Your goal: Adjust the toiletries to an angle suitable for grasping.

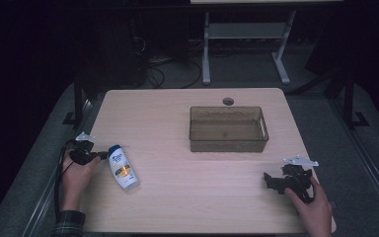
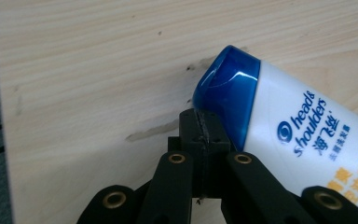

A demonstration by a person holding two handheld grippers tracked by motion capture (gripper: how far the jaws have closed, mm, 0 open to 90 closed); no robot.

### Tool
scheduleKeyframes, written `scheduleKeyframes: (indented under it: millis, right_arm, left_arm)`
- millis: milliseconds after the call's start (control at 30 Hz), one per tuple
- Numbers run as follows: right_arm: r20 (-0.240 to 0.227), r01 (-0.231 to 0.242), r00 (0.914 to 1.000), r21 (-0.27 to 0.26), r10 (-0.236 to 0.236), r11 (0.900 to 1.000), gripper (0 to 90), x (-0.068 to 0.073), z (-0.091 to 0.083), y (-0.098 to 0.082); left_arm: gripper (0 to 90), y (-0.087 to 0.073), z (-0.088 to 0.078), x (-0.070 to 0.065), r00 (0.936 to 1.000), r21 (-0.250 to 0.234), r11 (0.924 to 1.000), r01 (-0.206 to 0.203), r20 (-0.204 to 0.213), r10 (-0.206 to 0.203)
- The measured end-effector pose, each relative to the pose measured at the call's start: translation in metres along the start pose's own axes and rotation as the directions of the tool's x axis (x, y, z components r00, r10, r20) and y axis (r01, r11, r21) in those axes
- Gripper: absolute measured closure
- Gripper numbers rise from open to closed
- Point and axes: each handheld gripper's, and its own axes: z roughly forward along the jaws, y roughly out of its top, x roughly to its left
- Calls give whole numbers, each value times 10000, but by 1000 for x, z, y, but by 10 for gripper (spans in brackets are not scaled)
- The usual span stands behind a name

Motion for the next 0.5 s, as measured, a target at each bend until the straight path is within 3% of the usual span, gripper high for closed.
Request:
scheduleKeyframes:
  millis: [500]
  right_arm:
    - [0,-1,10000,1,1,10000,0,0,0,0]
  left_arm:
    - [900,20,20,-21,9979,40,9991,-427,479,425]
